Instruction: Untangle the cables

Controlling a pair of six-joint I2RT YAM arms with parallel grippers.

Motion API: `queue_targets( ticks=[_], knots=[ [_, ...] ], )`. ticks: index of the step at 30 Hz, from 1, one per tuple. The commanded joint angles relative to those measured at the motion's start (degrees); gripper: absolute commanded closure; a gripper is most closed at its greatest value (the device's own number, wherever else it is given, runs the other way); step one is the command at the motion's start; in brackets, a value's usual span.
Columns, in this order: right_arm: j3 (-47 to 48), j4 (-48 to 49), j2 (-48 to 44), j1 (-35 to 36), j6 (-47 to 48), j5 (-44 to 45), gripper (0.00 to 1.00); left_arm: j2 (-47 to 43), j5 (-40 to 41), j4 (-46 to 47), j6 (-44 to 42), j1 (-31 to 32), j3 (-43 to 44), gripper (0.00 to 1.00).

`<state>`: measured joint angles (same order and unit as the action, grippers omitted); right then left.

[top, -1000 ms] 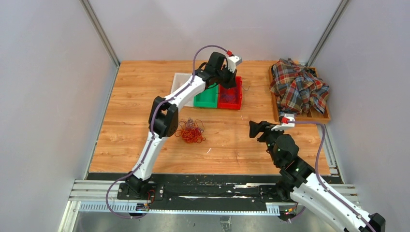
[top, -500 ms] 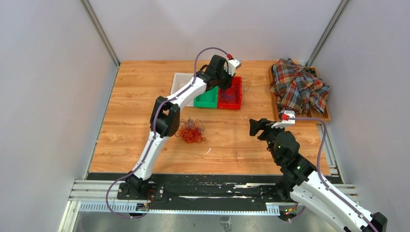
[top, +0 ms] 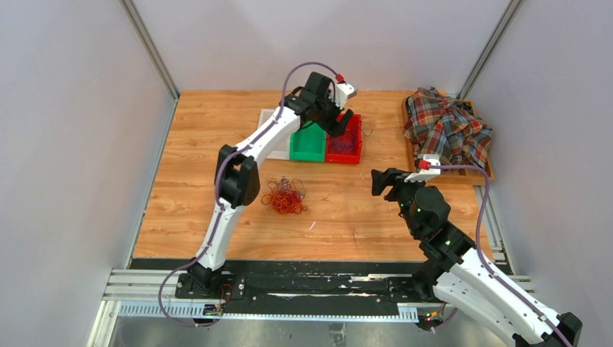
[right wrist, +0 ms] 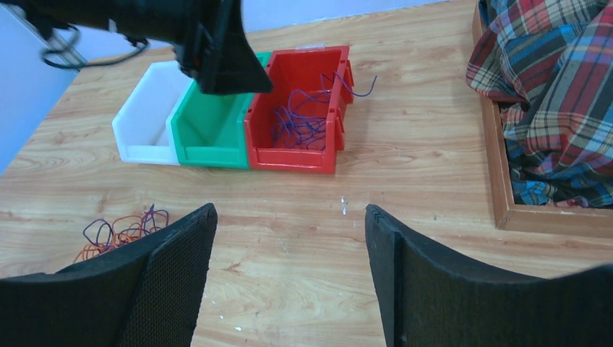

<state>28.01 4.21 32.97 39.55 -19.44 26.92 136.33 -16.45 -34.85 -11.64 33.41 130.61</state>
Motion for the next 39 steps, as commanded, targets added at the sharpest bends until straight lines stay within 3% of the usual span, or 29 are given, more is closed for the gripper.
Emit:
queue_targets(
  ticks=[1, 6, 14, 20, 24, 30, 39],
  knots=[
    [3.89, -2.91, 1.63, -0.98, 3.05, -2.79, 0.24, -8.23, -2.55, -7.75, -1.37, -2.82, 2.07, 0.16],
    [6.25, -12.90, 2.15, -0.99, 2.01, -6.36, 0.19, -16.64, -3.98, -13.31, -5.80, -4.76, -5.97, 0.06],
    [8.90, -34.45, 1.26, 0.43, -1.94, -20.32, 0.17, -30.98, -5.55, -22.73, -15.71, -8.92, -26.00, 0.02],
    [9.99, -24.49, 9.00, 0.43, 1.58, -24.06, 0.29, -39.26, -8.40, -24.20, -23.09, -12.60, -41.74, 0.19],
    [9.82, -17.47, 13.84, 0.39, 1.19, -23.77, 0.37, -41.05, -7.79, -24.09, -23.00, -15.10, -48.26, 0.31],
    [5.87, -9.84, 14.04, 0.38, -0.20, -24.49, 0.41, -39.84, -15.71, -20.27, -12.27, -19.76, -54.16, 0.34],
    [3.67, -5.73, 12.48, 0.43, -1.71, -22.63, 0.43, -38.90, -24.54, -10.75, -0.88, -22.65, -60.82, 0.40]
  ],
)
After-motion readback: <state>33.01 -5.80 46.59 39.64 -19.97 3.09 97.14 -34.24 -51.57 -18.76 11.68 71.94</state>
